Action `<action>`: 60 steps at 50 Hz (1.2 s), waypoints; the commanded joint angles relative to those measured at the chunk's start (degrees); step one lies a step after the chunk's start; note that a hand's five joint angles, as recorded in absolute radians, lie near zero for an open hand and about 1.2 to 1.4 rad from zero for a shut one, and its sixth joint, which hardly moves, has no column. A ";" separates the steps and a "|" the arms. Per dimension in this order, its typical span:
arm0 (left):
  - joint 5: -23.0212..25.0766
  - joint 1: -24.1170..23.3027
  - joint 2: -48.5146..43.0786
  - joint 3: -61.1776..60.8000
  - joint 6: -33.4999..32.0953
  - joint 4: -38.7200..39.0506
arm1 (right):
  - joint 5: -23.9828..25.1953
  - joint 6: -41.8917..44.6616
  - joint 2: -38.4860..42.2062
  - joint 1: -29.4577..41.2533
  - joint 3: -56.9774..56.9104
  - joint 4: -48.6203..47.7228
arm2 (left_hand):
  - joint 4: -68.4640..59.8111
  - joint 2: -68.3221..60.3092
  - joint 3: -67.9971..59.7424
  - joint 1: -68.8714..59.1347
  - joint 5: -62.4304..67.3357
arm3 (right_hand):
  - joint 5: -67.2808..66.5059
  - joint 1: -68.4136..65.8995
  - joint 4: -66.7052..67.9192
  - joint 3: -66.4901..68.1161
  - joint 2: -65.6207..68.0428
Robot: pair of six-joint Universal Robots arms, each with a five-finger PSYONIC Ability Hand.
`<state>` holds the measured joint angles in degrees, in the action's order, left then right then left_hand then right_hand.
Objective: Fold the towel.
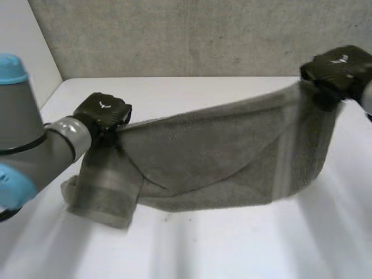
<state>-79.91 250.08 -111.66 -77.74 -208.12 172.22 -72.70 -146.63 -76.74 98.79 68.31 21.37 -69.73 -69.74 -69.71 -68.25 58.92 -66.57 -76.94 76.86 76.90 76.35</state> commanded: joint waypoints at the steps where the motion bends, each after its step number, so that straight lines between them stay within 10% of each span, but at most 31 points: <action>1: -0.78 0.14 -7.96 20.43 0.52 6.99 | -8.24 -0.23 15.65 7.56 -22.70 -2.47 | -10.27 -10.26 -10.29 -11.75 11.08 | -3.43 -3.06 3.14 3.10 3.65; 6: -2.27 0.05 -9.02 34.76 6.68 19.47 | -10.44 -1.54 24.87 8.70 -42.97 -19.47 | -10.27 -10.26 -10.29 -11.75 11.08 | -3.43 -3.06 3.14 3.10 3.65; 12: -9.46 0.23 -5.42 37.23 18.60 32.99 | -10.70 -7.79 23.39 8.52 -41.86 -32.18 | -10.27 -10.26 -10.29 -11.75 11.08 | -3.43 -3.06 3.14 3.10 3.65; 23: -10.80 2.24 -1.20 10.82 21.18 25.72 | -1.12 -15.79 15.48 7.56 -18.30 -27.52 | -10.27 -10.26 -10.29 -11.75 11.08 | -3.43 -3.06 3.14 3.10 3.65; 34: -9.48 3.39 -3.03 -17.69 20.83 25.45 | 4.24 9.17 16.00 6.15 6.39 -5.63 | -10.27 -10.26 -10.29 -11.75 11.08 | -3.43 -3.06 3.14 3.10 3.65; 47: -6.66 3.04 -2.34 -24.65 17.05 25.54 | 1.43 4.43 9.24 1.05 26.26 -17.06 | -10.27 -10.26 -10.29 -11.75 11.08 | -2.48 -2.11 2.19 2.15 2.70; 51: -6.58 3.04 -1.02 -24.74 17.05 25.80 | 1.25 1.53 6.43 0.88 33.79 -24.94 | -10.27 -10.26 -10.29 -11.75 11.08 | 24.68 25.05 -24.97 -25.01 -24.46; 60: -6.49 2.43 -0.93 -24.83 17.31 27.12 | 0.81 -0.94 4.23 1.93 41.81 -34.81 | -10.27 -10.26 -10.29 -11.75 11.08 | 32.67 33.04 -32.96 -33.00 -32.45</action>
<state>-86.44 252.86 -112.52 -102.53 -191.04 198.40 -71.49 -146.66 -72.00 99.95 106.55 -8.73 -69.81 -69.78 -69.75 -68.64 58.96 -35.82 -46.22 47.25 46.90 47.32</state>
